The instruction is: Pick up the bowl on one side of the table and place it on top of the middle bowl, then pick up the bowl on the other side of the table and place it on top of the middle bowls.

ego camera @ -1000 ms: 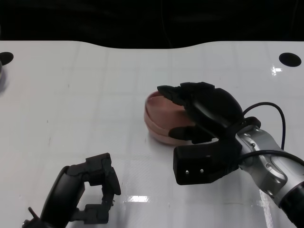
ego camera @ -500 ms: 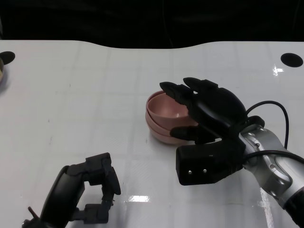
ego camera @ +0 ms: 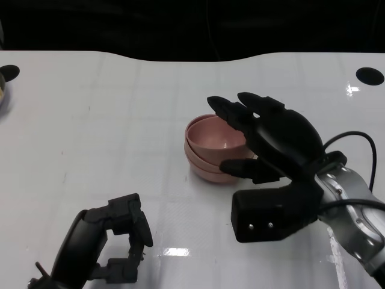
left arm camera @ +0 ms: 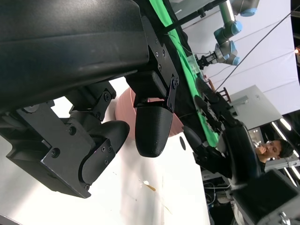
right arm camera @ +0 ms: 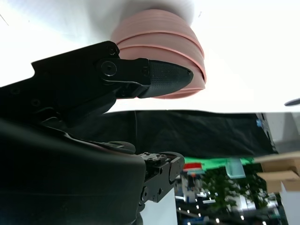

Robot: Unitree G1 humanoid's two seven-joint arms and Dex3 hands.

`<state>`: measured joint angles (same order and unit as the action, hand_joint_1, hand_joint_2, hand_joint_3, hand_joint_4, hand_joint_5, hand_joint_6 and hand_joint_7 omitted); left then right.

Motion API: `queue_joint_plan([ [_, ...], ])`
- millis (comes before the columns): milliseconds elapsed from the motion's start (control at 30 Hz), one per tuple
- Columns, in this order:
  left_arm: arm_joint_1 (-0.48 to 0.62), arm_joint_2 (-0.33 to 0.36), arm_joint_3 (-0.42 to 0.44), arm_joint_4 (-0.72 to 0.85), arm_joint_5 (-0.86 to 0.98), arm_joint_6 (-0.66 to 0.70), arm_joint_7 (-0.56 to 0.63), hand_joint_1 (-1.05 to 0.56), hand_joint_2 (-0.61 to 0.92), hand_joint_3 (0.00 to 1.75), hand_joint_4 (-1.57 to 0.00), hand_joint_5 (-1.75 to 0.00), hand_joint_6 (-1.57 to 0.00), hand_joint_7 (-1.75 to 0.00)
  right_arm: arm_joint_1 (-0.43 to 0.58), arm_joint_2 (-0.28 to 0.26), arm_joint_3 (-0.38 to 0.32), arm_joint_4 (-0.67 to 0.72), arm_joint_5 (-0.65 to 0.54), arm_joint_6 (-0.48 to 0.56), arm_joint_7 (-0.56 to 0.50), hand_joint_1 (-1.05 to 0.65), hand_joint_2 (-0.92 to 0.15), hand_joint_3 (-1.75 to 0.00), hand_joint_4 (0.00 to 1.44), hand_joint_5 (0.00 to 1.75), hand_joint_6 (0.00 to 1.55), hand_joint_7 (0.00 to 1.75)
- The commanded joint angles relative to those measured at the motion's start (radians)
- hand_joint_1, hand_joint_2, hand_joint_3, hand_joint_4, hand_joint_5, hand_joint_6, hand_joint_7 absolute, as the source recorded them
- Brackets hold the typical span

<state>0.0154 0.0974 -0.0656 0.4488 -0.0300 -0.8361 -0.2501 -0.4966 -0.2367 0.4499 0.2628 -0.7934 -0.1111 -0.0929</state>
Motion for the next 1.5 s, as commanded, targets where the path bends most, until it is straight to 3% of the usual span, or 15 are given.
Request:
queue_joint_plan([
  [33, -0.001, 0.013, 0.009, 0.003, 0.001, -0.009, -0.003, 0.00, 0.38, 1.47, -0.90, -1.75, -0.80, -1.60, 0.066, -0.036, -0.035, -0.077, 0.019, -0.030, -0.035, -0.84, -0.92, -0.43, 0.13, 0.03, 0.11, 0.02],
  [300, -0.002, 0.013, 0.008, 0.004, 0.000, -0.008, -0.004, 0.01, 0.39, 1.46, -0.90, -1.75, -0.79, -1.61, 0.210, -0.083, -0.078, -0.215, 0.017, -0.077, -0.070, -0.79, -0.92, -0.37, 0.16, 0.06, 0.13, 0.03],
  [467, -0.008, 0.010, 0.008, 0.011, -0.001, -0.010, -0.004, 0.01, 0.39, 1.46, -0.90, -1.75, -0.80, -1.60, 0.312, -0.116, -0.115, -0.206, 0.020, -0.226, -0.228, -0.72, -0.92, -0.28, 0.24, 0.15, 0.20, 0.07],
  [500, -0.009, 0.009, 0.008, 0.012, 0.002, -0.012, -0.002, 0.01, 0.39, 1.46, -0.90, -1.75, -0.80, -1.60, 0.327, -0.122, -0.120, -0.199, 0.017, -0.256, -0.260, -0.69, -0.92, -0.26, 0.22, 0.26, 0.22, 0.09],
  [533, -0.010, 0.008, 0.008, 0.014, 0.001, -0.013, -0.002, 0.01, 0.38, 1.46, -0.90, -1.75, -0.80, -1.60, 0.345, -0.128, -0.126, -0.189, 0.019, -0.290, -0.292, -0.66, -0.92, -0.21, 0.10, 0.55, 0.23, 0.13],
  [633, -0.012, 0.006, 0.007, 0.015, -0.005, -0.007, -0.007, 0.00, 0.38, 1.47, -0.90, -1.75, -0.80, -1.60, 0.402, -0.139, -0.145, -0.162, 0.025, -0.394, -0.394, -0.55, -0.91, -0.08, 0.07, 0.85, 0.30, 0.20],
  [767, -0.007, 0.007, 0.004, 0.003, -0.008, 0.012, -0.010, -0.01, 0.38, 1.46, -0.90, -1.75, -0.79, -1.60, 0.471, -0.122, -0.172, -0.131, 0.057, -0.509, -0.494, -0.36, -0.90, -0.03, 0.21, 0.94, 0.45, 0.29],
  [900, -0.007, 0.009, 0.006, 0.009, -0.015, 0.008, -0.014, -0.01, 0.39, 1.46, -0.89, -1.75, -0.79, -1.61, 0.529, -0.087, -0.193, -0.129, 0.117, -0.564, -0.502, -0.19, -0.92, -0.05, 0.42, 1.01, 0.63, 0.39],
  [1033, -0.004, 0.010, 0.009, 0.009, -0.010, 0.000, -0.008, 0.00, 0.39, 1.46, -0.90, -1.75, -0.79, -1.61, 0.556, -0.055, -0.201, -0.088, 0.172, -0.647, -0.514, -0.08, -0.91, -0.21, 0.56, 1.16, 0.76, 0.52],
  [1067, -0.002, 0.011, 0.010, 0.007, -0.007, -0.001, -0.006, 0.00, 0.39, 1.46, -0.90, -1.75, -0.79, -1.61, 0.560, -0.052, -0.202, -0.073, 0.189, -0.672, -0.509, -0.06, -0.85, -0.32, 0.57, 1.21, 0.75, 0.59],
  [1133, -0.002, 0.011, 0.011, 0.014, -0.004, -0.009, -0.004, 0.00, 0.39, 1.46, -0.90, -1.75, -0.79, -1.61, 0.564, -0.046, -0.208, -0.042, 0.219, -0.721, -0.501, 0.01, -0.58, -0.82, 0.63, 1.33, 0.74, 0.78],
  [1267, -0.009, 0.007, 0.012, 0.040, -0.010, -0.027, -0.011, 0.00, 0.39, 1.47, -0.87, -1.75, -0.79, -1.58, 0.556, -0.038, -0.229, 0.053, 0.284, -0.830, -0.482, 0.13, -0.36, -1.30, 0.79, 1.40, 0.85, 0.97],
  [1500, -0.031, -0.004, 0.013, 0.089, -0.062, -0.035, -0.054, 0.02, 0.38, 1.46, -0.78, -1.74, -0.78, -1.53, 0.527, -0.018, -0.255, 0.174, 0.402, -0.924, -0.384, 0.16, -0.21, -1.62, 0.86, 1.63, 0.89, 1.31],
])
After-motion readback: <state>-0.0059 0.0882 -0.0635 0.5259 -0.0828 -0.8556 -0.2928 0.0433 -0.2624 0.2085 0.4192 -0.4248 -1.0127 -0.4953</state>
